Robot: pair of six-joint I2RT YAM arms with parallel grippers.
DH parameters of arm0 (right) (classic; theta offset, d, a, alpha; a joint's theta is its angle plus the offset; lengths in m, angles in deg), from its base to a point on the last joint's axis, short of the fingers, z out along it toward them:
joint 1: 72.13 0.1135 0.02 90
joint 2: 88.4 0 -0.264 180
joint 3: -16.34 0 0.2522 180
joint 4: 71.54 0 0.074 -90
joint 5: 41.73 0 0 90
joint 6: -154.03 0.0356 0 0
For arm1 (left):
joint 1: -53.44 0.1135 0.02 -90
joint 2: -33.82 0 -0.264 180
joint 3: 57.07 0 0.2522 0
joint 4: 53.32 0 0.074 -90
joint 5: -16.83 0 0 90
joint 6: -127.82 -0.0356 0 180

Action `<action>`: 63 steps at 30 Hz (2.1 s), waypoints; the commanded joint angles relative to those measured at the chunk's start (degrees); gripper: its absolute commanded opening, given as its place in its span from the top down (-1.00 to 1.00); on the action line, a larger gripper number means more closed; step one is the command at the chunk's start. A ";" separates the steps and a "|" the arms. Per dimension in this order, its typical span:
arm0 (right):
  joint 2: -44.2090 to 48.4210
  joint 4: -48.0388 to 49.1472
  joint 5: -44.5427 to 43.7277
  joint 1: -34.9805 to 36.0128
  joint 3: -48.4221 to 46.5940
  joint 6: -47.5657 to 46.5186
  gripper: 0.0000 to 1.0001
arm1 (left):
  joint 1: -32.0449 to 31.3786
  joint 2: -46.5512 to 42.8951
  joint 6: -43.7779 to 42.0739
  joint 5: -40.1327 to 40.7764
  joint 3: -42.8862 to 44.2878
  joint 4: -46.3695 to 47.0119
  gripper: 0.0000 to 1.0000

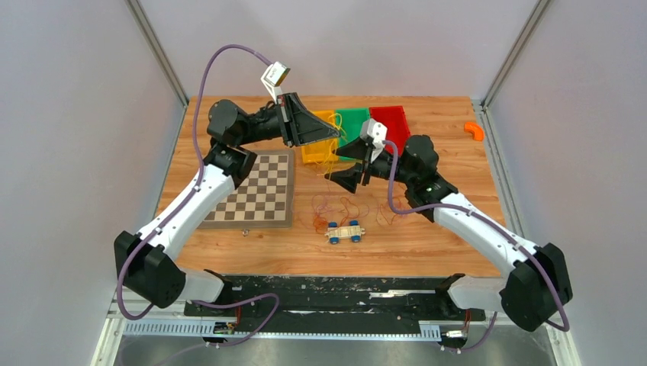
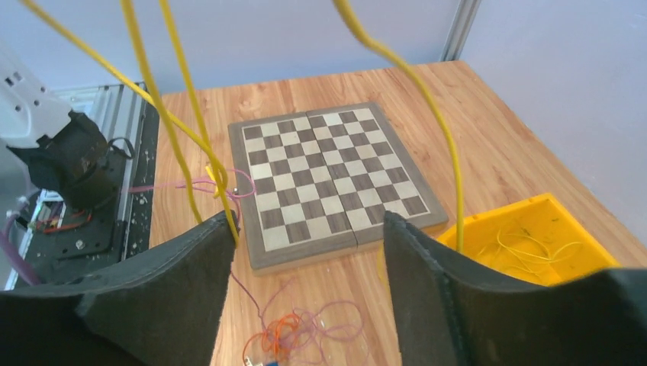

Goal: Untangle the cables

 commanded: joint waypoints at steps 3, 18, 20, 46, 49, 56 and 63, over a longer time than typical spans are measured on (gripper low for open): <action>-6.76 2.08 0.92 0.23 7.09 4.24 -0.20 | 3.92 -0.94 -1.68 5.52 10.54 4.73 1.00; 4.61 -7.02 4.55 -8.75 -0.42 3.78 -0.44 | 6.48 -3.10 -4.81 6.85 4.11 2.94 1.00; 6.38 -8.43 5.76 -8.83 -2.44 4.23 -0.51 | 6.44 -3.41 -4.66 6.94 2.85 2.94 1.00; 6.72 -7.89 0.38 -8.78 -10.54 12.77 -0.64 | 5.17 -7.42 -5.29 7.75 -6.29 0.60 1.00; 9.65 -8.65 4.47 -8.68 -2.61 10.02 -0.56 | 6.78 -6.74 -4.52 9.11 -3.77 -0.05 1.00; 11.14 -2.39 2.82 -4.27 11.18 3.77 -0.40 | 8.02 -4.42 -1.78 10.24 1.99 -1.43 1.00; -1.99 10.94 -2.49 -0.26 7.16 3.77 -0.25 | 8.02 -4.31 -2.08 10.92 2.20 -1.83 1.00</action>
